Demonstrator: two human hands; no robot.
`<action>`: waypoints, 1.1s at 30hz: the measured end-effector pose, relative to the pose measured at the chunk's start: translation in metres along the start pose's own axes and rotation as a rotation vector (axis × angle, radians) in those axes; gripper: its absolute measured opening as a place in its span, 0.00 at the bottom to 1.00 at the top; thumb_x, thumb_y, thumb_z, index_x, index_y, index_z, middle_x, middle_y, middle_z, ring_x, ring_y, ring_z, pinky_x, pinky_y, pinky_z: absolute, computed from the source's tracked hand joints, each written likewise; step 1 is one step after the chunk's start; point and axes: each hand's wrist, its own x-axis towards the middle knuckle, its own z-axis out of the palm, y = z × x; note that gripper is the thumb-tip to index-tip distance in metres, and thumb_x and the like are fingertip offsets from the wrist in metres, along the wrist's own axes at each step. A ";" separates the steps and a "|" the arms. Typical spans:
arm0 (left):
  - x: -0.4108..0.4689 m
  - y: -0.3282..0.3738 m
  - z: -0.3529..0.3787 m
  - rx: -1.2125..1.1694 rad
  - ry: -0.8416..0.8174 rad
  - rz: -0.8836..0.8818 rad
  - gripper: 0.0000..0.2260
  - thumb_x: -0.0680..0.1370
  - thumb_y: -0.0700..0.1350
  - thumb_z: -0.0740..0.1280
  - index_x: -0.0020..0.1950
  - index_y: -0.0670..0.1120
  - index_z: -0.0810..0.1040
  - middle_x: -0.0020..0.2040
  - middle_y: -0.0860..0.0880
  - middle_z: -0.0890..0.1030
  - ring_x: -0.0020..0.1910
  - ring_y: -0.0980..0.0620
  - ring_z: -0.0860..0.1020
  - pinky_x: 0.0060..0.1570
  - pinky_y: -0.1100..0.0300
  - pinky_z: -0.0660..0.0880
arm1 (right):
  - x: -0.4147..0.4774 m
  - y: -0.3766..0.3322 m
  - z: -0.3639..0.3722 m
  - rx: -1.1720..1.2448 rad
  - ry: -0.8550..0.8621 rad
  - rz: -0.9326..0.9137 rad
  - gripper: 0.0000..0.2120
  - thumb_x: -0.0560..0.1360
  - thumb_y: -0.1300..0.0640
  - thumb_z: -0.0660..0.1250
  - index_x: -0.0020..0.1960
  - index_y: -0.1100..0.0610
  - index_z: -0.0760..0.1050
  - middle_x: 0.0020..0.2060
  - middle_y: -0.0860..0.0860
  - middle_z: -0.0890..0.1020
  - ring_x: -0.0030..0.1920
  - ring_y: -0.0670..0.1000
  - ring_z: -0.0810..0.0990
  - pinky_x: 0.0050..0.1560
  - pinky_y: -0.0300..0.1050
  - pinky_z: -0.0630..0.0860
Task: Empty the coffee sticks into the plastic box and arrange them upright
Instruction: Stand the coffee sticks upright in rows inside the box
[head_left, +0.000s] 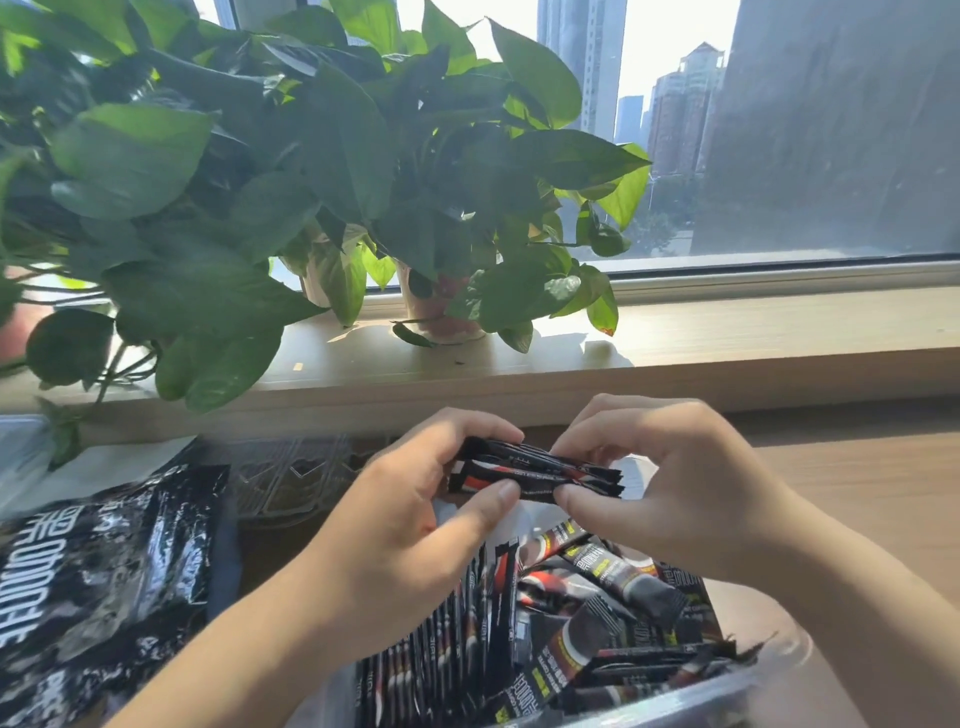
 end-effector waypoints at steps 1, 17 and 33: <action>0.000 0.001 0.000 0.023 -0.006 0.010 0.12 0.76 0.47 0.69 0.59 0.57 0.77 0.54 0.55 0.83 0.56 0.52 0.81 0.54 0.63 0.76 | 0.000 0.000 0.000 0.000 0.005 0.004 0.07 0.67 0.58 0.74 0.45 0.50 0.85 0.39 0.44 0.83 0.42 0.50 0.82 0.44 0.40 0.77; 0.010 0.025 -0.042 0.393 -0.043 0.306 0.11 0.70 0.39 0.60 0.43 0.43 0.81 0.45 0.50 0.80 0.44 0.51 0.78 0.43 0.59 0.73 | 0.000 0.004 -0.007 0.039 0.035 0.300 0.04 0.68 0.56 0.76 0.40 0.49 0.84 0.32 0.47 0.85 0.34 0.51 0.83 0.34 0.47 0.80; 0.004 -0.003 -0.008 0.721 -0.720 0.193 0.26 0.70 0.51 0.52 0.61 0.59 0.81 0.57 0.62 0.79 0.61 0.62 0.69 0.65 0.60 0.67 | 0.000 0.004 0.001 -0.041 0.005 0.351 0.03 0.69 0.56 0.76 0.40 0.49 0.84 0.33 0.45 0.84 0.31 0.45 0.79 0.29 0.34 0.73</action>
